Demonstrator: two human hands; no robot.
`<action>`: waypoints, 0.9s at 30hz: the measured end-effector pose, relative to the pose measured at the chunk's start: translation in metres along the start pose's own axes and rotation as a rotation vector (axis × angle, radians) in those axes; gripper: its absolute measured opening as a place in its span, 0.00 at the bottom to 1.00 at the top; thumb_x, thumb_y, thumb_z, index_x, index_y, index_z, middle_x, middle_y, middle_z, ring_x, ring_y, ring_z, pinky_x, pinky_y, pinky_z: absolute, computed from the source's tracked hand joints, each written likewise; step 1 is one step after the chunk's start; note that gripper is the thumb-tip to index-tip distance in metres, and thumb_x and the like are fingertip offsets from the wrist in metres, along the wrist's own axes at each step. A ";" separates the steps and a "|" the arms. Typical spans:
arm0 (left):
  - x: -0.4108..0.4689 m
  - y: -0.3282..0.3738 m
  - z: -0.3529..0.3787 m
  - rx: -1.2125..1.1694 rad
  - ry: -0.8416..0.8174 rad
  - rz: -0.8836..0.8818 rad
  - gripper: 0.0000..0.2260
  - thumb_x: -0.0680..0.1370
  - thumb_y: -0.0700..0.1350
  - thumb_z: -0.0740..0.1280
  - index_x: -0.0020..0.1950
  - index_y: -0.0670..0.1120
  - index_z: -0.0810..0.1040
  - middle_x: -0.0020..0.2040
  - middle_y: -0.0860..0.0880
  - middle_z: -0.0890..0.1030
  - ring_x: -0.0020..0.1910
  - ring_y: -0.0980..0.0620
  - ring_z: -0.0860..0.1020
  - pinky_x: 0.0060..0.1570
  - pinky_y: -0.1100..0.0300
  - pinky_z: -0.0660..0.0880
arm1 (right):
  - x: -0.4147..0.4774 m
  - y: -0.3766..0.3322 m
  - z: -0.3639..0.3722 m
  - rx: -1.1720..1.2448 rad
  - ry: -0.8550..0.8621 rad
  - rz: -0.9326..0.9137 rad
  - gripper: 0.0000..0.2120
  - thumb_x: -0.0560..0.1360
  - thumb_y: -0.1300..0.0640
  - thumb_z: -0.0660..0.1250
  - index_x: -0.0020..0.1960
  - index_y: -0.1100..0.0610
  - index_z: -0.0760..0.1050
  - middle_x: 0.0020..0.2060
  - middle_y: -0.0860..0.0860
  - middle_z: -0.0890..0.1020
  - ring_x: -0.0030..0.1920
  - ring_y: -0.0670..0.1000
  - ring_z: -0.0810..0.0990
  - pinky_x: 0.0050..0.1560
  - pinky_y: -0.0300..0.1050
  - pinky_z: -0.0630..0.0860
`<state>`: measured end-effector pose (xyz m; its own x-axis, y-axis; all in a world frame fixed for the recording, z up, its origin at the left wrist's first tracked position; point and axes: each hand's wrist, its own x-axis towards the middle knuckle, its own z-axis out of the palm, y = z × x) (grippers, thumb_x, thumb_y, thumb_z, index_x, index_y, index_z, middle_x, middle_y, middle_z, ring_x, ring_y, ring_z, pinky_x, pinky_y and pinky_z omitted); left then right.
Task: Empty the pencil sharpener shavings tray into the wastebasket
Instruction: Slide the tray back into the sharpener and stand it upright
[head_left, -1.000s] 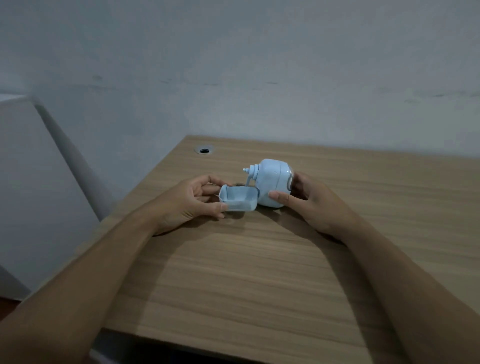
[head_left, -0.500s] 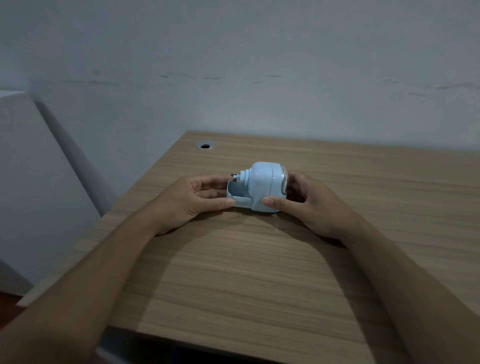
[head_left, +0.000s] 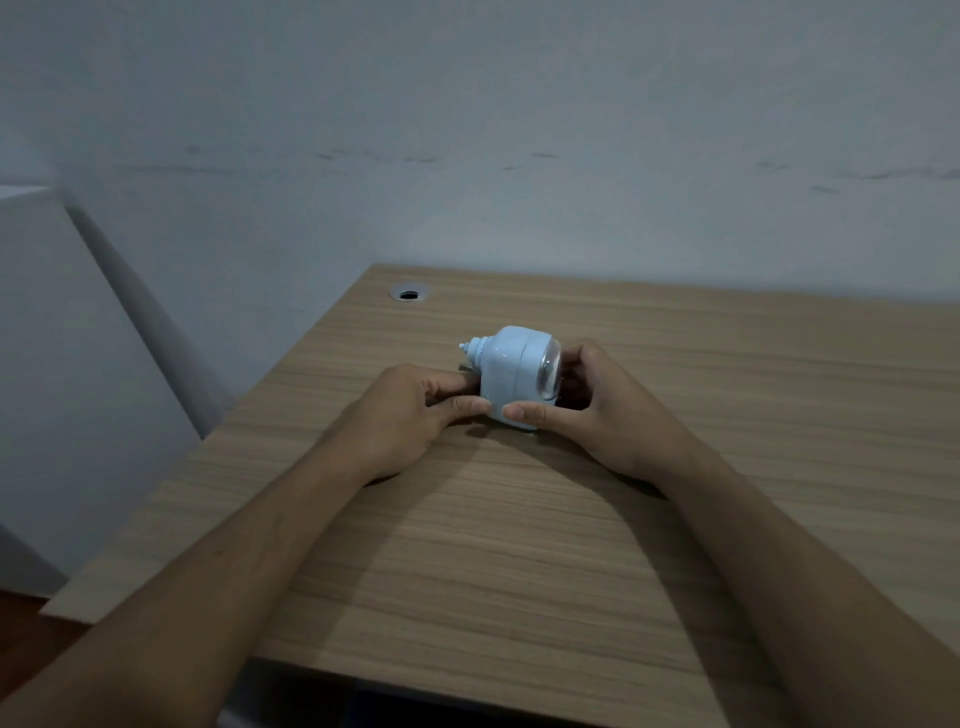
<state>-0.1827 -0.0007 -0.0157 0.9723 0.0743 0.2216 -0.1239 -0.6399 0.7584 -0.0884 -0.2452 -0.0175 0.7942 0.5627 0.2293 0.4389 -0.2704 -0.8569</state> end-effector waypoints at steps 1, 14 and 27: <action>0.001 -0.001 0.002 0.018 0.039 0.000 0.12 0.84 0.49 0.74 0.67 0.57 0.90 0.59 0.63 0.91 0.58 0.71 0.86 0.61 0.68 0.79 | 0.000 0.001 0.000 0.015 0.009 0.005 0.40 0.61 0.33 0.86 0.64 0.50 0.76 0.57 0.45 0.90 0.55 0.44 0.90 0.60 0.50 0.86; -0.002 -0.001 0.004 -0.049 0.058 -0.048 0.13 0.86 0.55 0.70 0.69 0.66 0.86 0.62 0.68 0.88 0.65 0.67 0.85 0.68 0.57 0.79 | -0.005 -0.001 -0.003 -0.078 -0.002 -0.012 0.32 0.72 0.44 0.85 0.72 0.43 0.78 0.56 0.44 0.88 0.46 0.57 0.86 0.42 0.41 0.80; 0.089 0.003 0.022 -0.116 -0.017 -0.013 0.32 0.75 0.42 0.63 0.79 0.61 0.79 0.45 0.64 0.86 0.42 0.51 0.77 0.44 0.58 0.72 | 0.086 0.036 -0.016 -0.103 0.213 -0.101 0.31 0.76 0.36 0.78 0.78 0.40 0.78 0.69 0.45 0.83 0.65 0.43 0.85 0.68 0.50 0.84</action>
<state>-0.0919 -0.0130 -0.0072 0.9771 0.0685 0.2016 -0.1323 -0.5464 0.8270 0.0024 -0.2191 -0.0213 0.8101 0.4163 0.4128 0.5524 -0.3058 -0.7755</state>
